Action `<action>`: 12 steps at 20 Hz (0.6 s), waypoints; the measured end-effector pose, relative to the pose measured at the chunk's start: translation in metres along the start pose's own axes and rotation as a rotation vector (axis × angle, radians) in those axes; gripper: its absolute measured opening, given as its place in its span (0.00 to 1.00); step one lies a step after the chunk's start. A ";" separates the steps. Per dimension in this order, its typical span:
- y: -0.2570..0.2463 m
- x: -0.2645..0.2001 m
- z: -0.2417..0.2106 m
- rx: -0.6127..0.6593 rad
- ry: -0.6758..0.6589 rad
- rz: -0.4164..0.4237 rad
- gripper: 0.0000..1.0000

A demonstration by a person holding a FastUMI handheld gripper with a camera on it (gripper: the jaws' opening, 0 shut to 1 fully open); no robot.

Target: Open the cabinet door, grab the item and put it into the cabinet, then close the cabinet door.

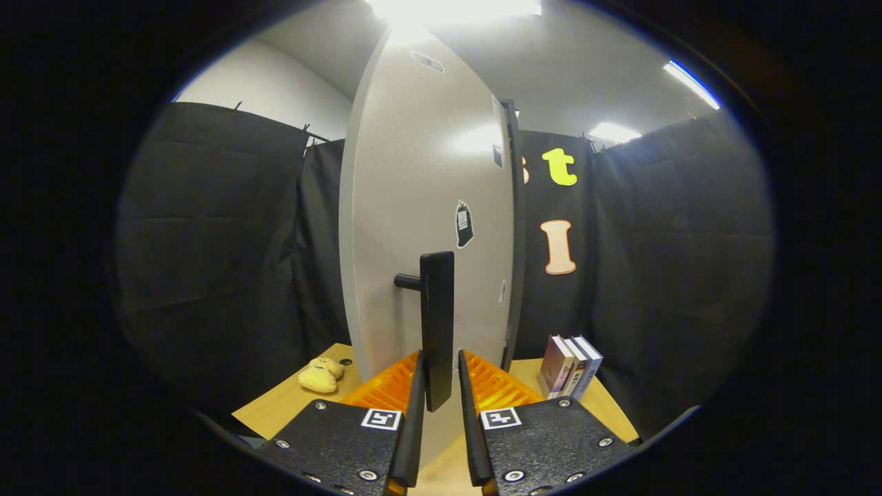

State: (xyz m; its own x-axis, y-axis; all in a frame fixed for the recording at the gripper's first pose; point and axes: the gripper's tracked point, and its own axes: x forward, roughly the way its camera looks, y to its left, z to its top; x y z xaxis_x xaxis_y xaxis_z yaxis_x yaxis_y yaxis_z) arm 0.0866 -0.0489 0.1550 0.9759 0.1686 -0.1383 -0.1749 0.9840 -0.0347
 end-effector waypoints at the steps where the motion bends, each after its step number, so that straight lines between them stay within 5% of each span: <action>1: -0.005 -0.003 0.000 0.003 -0.002 -0.019 0.28; 12: -0.105 -0.038 -0.001 -0.009 -0.040 -0.298 0.18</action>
State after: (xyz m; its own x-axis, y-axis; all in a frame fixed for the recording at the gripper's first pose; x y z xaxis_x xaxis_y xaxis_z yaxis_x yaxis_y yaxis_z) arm 0.0677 -0.1588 0.1627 0.9887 -0.1256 -0.0819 0.1193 0.9899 -0.0771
